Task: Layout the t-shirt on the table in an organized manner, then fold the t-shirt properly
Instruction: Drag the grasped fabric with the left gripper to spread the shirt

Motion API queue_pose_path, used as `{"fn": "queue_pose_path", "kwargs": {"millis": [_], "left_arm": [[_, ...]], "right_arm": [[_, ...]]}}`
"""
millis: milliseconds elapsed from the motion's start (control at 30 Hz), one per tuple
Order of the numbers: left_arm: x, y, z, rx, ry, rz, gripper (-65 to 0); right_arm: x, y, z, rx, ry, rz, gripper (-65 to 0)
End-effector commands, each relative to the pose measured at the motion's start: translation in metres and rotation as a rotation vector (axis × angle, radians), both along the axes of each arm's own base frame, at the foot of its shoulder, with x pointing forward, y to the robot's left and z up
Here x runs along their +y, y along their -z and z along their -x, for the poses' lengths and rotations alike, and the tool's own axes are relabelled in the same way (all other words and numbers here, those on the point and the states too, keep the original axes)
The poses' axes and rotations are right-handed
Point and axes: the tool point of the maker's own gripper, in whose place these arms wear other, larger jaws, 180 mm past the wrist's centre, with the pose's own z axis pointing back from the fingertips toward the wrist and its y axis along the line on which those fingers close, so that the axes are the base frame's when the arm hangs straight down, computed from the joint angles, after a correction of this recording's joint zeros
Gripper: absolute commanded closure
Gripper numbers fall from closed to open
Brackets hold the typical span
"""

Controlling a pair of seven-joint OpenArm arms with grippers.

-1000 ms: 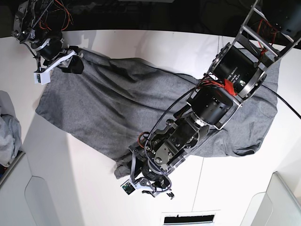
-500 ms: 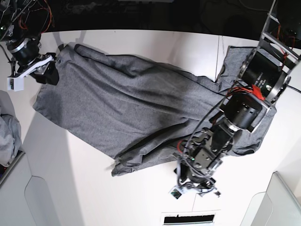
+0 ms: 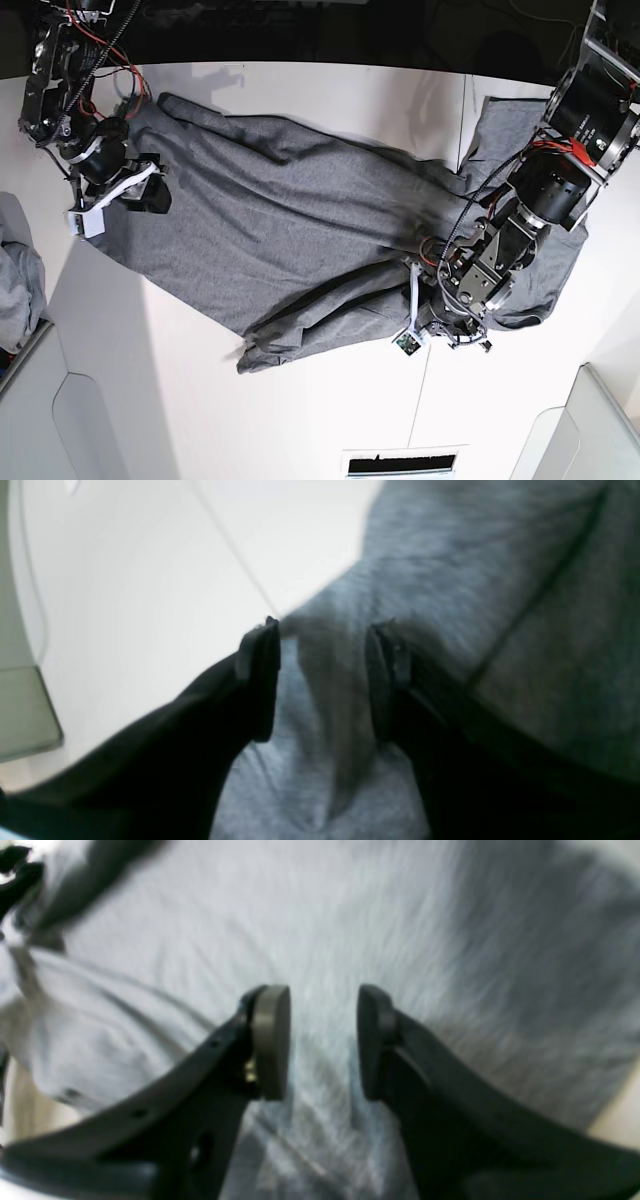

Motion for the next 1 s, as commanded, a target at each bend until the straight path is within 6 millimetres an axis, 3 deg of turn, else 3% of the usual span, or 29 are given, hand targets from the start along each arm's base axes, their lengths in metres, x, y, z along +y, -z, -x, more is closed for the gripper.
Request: {"fn": "queue_pose_path", "kwargs": {"millis": [0, 200, 533, 567, 700, 733, 967], "left_arm": [[0.0, -0.025, -0.02, -0.07, 0.0, 0.008, -28.4], [-0.016, -0.009, -0.004, 0.059, 0.051, 0.082, -28.4], [-0.017, -0.008, -0.002, 0.069, 0.046, 0.099, -28.3], [-0.017, -0.008, -0.002, 0.069, 0.045, 0.1, -26.7], [-0.018, -0.009, -0.003, 0.066, 0.044, 0.109, -2.7], [-0.018, -0.01, -0.004, 0.059, 0.045, 0.11, 0.0], [-0.011, -0.026, -0.016, 0.021, 0.015, 0.14, 0.0]], "right_arm": [[-0.001, -0.016, -0.017, -0.066, -0.003, -0.006, -21.7], [-0.004, -0.011, -0.02, -0.058, -0.009, 0.031, -21.7], [-0.003, -0.011, -0.02, -0.057, -0.01, 0.031, -21.7], [-0.003, -0.011, -0.02, -0.056, -0.01, 0.031, -21.7], [-0.003, -0.009, -0.018, -0.05, -0.011, 0.031, -21.7], [-0.003, -0.008, -0.017, -0.049, -0.01, 0.031, -21.7], [-0.004, -0.007, -0.016, -0.043, -0.012, 0.038, -21.7]]}}
